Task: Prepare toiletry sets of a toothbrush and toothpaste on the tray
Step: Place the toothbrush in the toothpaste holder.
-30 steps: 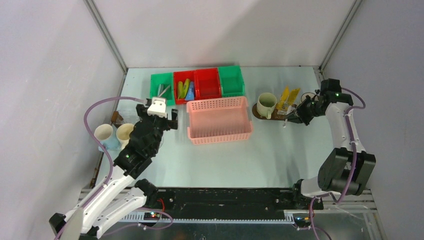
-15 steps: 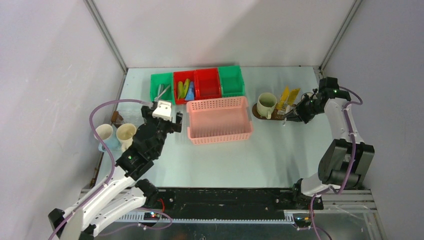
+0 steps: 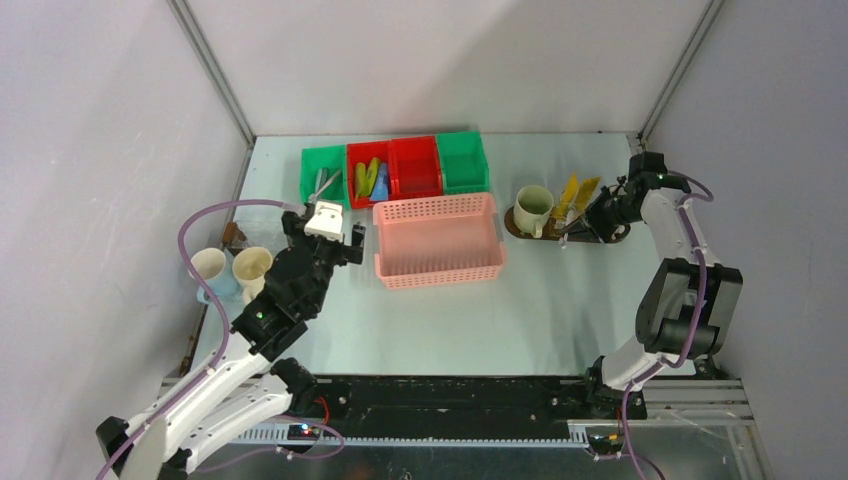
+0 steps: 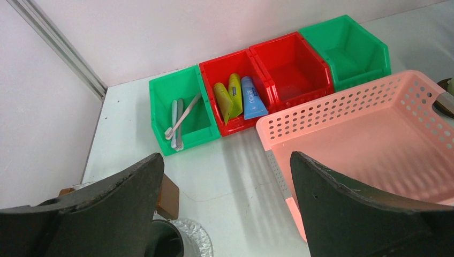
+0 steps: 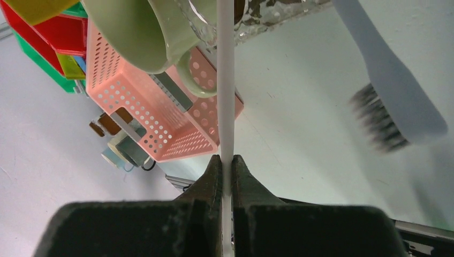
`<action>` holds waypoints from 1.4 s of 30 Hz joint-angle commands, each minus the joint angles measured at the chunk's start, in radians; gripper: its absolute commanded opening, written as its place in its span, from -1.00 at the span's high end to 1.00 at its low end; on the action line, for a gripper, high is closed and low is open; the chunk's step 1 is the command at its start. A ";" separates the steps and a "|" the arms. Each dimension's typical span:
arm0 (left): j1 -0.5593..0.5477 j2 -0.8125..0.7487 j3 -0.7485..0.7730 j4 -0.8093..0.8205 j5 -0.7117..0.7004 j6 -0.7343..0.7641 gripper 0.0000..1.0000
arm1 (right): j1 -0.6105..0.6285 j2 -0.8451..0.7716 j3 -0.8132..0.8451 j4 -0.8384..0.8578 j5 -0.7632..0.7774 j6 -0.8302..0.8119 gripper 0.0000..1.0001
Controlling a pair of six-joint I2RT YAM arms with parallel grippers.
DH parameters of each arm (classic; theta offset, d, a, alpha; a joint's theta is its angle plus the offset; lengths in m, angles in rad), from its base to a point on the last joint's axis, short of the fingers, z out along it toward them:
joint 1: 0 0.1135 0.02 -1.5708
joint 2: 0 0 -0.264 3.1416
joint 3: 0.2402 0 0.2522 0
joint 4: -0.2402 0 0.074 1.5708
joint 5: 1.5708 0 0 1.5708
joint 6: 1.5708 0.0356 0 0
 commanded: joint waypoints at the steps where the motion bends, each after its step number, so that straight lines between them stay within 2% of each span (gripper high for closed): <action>1: -0.003 -0.010 -0.014 0.032 -0.017 0.017 -0.90 | 0.006 0.014 0.049 0.032 0.007 0.000 1.00; 14: -0.004 -0.013 -0.016 0.032 -0.019 0.022 -0.90 | -0.011 0.083 0.072 0.073 0.026 0.010 1.00; 24: -0.004 -0.013 -0.017 0.033 -0.017 0.024 -0.90 | -0.027 0.112 0.100 0.102 0.032 0.031 0.88; 36: -0.006 -0.015 -0.019 0.032 -0.017 0.025 -0.90 | -0.026 0.128 0.110 0.122 0.039 0.046 0.85; 42: -0.005 -0.016 -0.018 0.032 -0.017 0.025 -0.90 | -0.021 0.132 0.110 0.123 0.041 0.047 0.76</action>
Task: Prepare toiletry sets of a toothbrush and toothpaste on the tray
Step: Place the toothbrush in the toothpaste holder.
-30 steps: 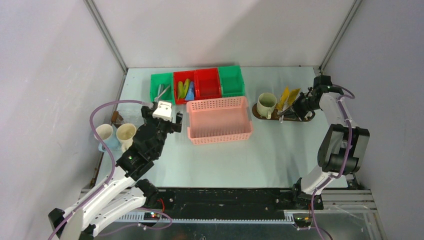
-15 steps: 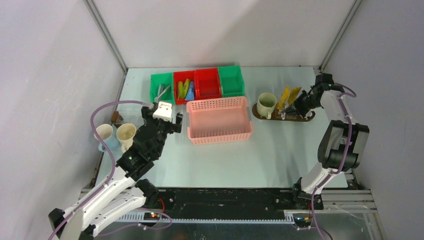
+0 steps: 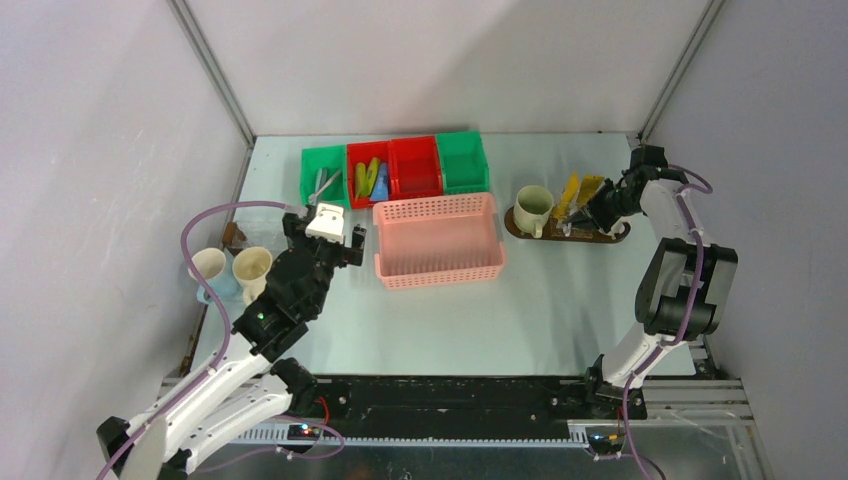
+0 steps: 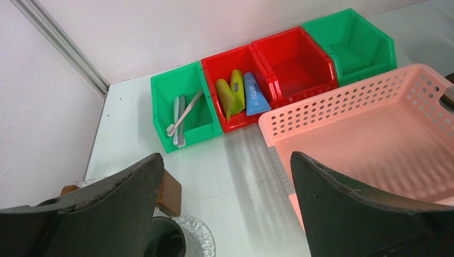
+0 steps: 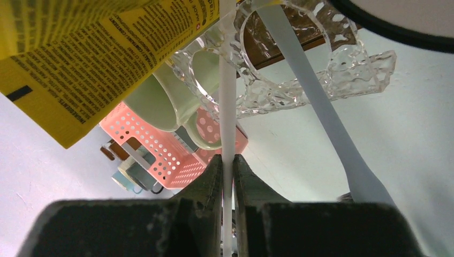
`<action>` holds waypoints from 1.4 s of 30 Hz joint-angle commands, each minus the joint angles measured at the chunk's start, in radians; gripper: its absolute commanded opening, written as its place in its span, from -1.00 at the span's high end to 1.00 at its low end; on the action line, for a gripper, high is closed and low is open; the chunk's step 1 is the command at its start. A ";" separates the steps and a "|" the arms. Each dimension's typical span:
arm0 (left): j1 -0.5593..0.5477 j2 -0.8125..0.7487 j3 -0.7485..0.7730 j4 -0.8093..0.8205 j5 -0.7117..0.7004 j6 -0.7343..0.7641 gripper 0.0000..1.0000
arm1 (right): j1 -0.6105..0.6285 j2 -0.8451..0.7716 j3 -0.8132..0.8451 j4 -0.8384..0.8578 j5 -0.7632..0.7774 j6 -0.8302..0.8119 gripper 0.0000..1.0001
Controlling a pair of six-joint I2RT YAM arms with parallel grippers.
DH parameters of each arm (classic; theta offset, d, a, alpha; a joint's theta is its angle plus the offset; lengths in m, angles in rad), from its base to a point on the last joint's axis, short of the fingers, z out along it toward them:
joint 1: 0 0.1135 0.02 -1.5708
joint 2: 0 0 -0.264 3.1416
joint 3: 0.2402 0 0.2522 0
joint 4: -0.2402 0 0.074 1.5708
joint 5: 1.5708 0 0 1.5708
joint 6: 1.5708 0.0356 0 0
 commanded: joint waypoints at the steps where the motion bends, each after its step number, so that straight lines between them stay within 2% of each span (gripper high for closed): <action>1: -0.003 -0.012 -0.002 0.033 -0.010 0.018 -0.90 | -0.001 0.009 0.043 0.029 0.014 0.008 0.74; 15: -0.005 -0.016 -0.002 0.032 -0.007 0.017 -0.90 | 0.001 -0.023 0.047 0.032 0.027 0.016 0.56; 22: -0.003 -0.017 -0.002 0.032 -0.007 0.018 -0.90 | 0.000 -0.068 0.057 0.020 0.048 0.019 0.38; 28: -0.004 -0.018 -0.003 0.032 -0.006 0.017 -0.90 | -0.004 -0.145 0.057 0.012 0.068 0.026 0.22; 35: -0.003 -0.025 -0.001 0.032 -0.005 0.011 -0.91 | -0.035 -0.319 0.057 0.006 0.141 0.013 0.05; 37: -0.003 -0.026 0.000 0.033 -0.005 0.010 -0.90 | -0.040 -0.385 0.057 0.011 0.174 0.001 -0.11; 39: -0.004 -0.026 0.001 0.032 -0.004 0.006 -0.90 | -0.041 -0.455 0.056 0.012 0.208 -0.018 -0.86; 42: -0.004 -0.025 0.002 0.032 -0.004 0.003 -0.90 | -0.042 -0.575 0.055 0.007 0.260 -0.063 -0.98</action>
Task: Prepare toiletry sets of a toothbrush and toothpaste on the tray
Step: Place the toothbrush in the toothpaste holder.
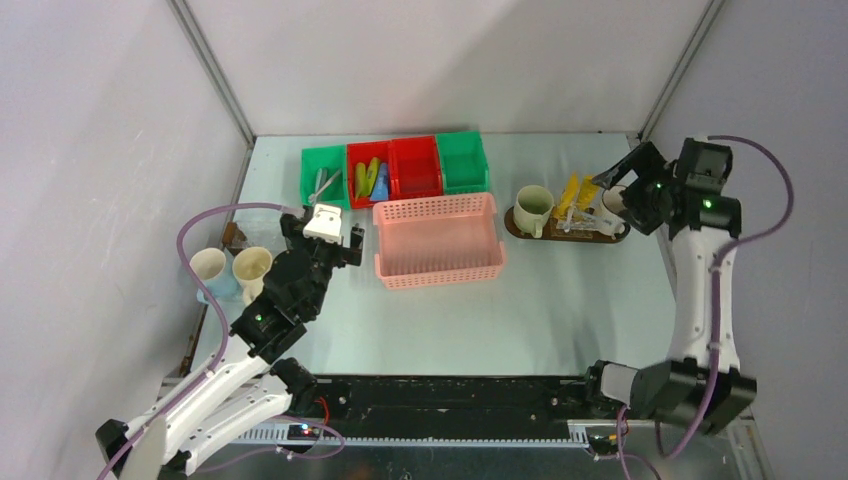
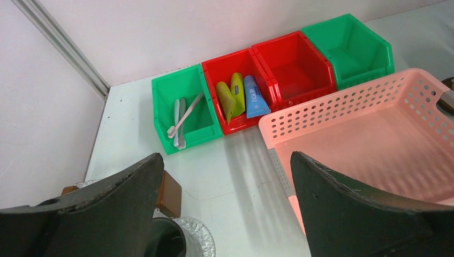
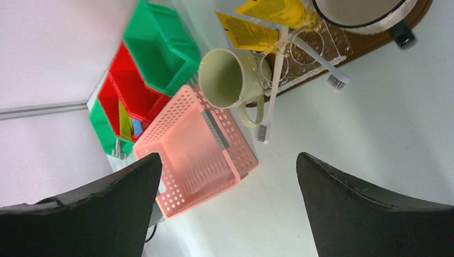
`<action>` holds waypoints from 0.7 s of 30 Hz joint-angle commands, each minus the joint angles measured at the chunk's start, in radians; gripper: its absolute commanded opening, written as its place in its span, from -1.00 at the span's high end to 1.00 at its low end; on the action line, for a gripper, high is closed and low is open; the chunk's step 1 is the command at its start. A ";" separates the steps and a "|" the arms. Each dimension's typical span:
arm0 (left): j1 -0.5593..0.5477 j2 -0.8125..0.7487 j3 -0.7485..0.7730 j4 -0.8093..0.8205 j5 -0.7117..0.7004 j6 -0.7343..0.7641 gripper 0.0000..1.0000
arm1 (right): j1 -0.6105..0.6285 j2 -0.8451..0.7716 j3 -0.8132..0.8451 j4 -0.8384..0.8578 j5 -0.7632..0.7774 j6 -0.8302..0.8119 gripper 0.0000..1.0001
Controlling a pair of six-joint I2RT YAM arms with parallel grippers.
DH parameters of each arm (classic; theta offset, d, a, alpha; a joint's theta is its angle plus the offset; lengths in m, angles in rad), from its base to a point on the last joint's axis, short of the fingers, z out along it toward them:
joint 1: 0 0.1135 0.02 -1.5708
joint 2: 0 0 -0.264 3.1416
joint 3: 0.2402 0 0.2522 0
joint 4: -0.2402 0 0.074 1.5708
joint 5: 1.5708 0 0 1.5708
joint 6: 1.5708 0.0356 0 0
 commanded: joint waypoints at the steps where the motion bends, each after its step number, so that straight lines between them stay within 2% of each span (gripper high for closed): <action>1: -0.004 -0.009 0.003 0.032 -0.005 0.001 -0.90 | -0.002 -0.186 0.034 0.006 0.096 -0.072 -0.99; 8: 0.021 0.008 0.021 0.026 0.003 -0.043 -0.91 | -0.003 -0.424 -0.025 0.021 0.146 -0.220 -0.99; 10: 0.041 0.015 0.029 0.019 0.009 -0.073 -0.92 | -0.003 -0.504 -0.063 0.072 0.159 -0.258 -0.99; 13: 0.068 0.030 0.044 0.000 0.017 -0.113 -0.93 | 0.016 -0.648 -0.142 0.128 0.170 -0.377 -0.99; 15: 0.081 0.041 0.060 -0.017 0.017 -0.138 -0.94 | 0.055 -0.733 -0.200 0.150 0.230 -0.396 -0.99; 18: 0.098 0.055 0.096 -0.050 0.029 -0.183 -0.94 | 0.074 -0.860 -0.304 0.228 0.210 -0.450 -0.99; 21: 0.113 0.070 0.130 -0.096 0.043 -0.213 -0.94 | 0.091 -0.897 -0.331 0.235 0.241 -0.500 -0.99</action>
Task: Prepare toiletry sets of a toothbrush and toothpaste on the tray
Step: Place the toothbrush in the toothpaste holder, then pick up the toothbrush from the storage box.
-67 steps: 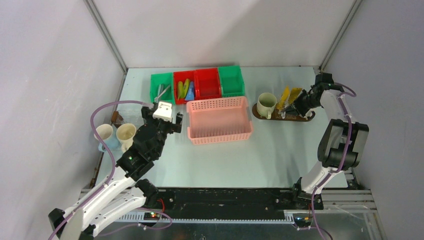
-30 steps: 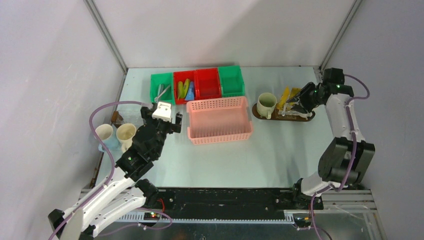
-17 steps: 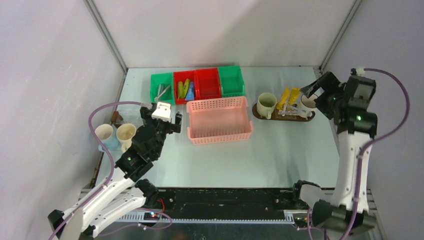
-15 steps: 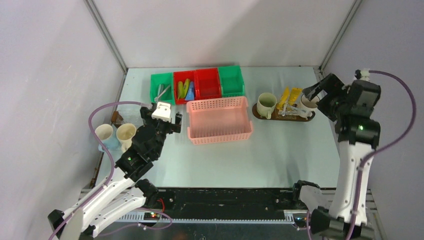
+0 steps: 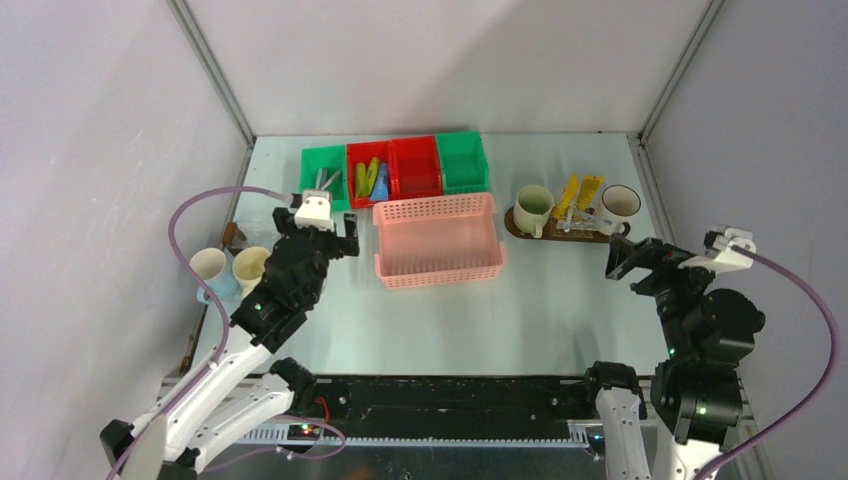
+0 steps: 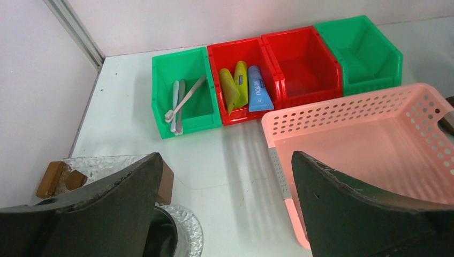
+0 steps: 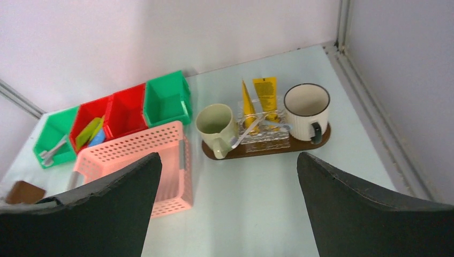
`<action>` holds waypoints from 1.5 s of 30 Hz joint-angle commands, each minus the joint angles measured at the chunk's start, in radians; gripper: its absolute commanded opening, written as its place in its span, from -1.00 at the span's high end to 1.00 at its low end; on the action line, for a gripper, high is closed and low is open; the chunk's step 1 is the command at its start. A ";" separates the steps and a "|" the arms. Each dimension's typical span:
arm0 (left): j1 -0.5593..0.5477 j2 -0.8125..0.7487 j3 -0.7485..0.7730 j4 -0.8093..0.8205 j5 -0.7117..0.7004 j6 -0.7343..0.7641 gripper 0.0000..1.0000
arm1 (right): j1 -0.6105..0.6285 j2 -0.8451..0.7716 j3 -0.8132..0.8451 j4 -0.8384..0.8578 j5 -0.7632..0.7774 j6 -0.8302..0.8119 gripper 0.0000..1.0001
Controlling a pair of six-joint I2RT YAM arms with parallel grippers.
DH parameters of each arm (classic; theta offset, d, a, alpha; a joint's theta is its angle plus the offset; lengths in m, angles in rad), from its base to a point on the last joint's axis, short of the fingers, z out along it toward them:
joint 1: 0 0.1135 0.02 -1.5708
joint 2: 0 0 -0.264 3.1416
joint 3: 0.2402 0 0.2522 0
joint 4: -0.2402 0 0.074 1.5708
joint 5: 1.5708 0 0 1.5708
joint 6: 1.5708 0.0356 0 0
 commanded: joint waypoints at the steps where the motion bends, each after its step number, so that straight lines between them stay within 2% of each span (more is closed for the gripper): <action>1: 0.026 0.017 0.087 -0.056 0.031 -0.093 -0.94 | 0.035 -0.041 -0.047 0.092 0.071 -0.130 -0.99; 8: 0.099 0.072 0.158 -0.127 0.084 -0.204 -0.94 | 0.107 -0.076 -0.148 0.220 0.148 -0.166 -0.99; 10: 0.129 0.095 0.176 -0.141 0.087 -0.235 -0.94 | 0.151 -0.079 -0.196 0.278 0.218 -0.185 -0.99; 12: 0.165 0.122 0.196 -0.154 0.086 -0.298 -0.93 | 0.220 -0.075 -0.247 0.348 0.301 -0.225 -0.98; 15: 0.232 0.184 0.253 -0.254 0.159 -0.385 -0.92 | 0.320 -0.053 -0.287 0.384 0.400 -0.272 -0.97; 19: 0.275 0.234 0.265 -0.256 0.112 -0.410 -0.88 | 0.454 -0.086 -0.368 0.440 0.497 -0.345 -0.95; 22: 0.363 0.286 0.268 -0.239 0.157 -0.497 -0.84 | 0.521 -0.092 -0.405 0.464 0.565 -0.371 -0.94; 27: 0.505 0.406 0.283 -0.162 0.232 -0.513 -0.76 | 0.540 -0.086 -0.450 0.502 0.609 -0.337 -0.90; 31: 0.592 0.586 0.354 -0.159 0.303 -0.578 -0.69 | 0.535 -0.067 -0.458 0.490 0.706 -0.299 -0.87; 40: 0.639 0.851 0.508 -0.154 0.284 -0.740 -0.60 | 0.507 -0.096 -0.511 0.517 0.737 -0.349 -0.85; 45: 0.642 0.963 0.573 -0.128 0.261 -0.786 -0.52 | 0.450 -0.131 -0.527 0.515 0.695 -0.333 -0.85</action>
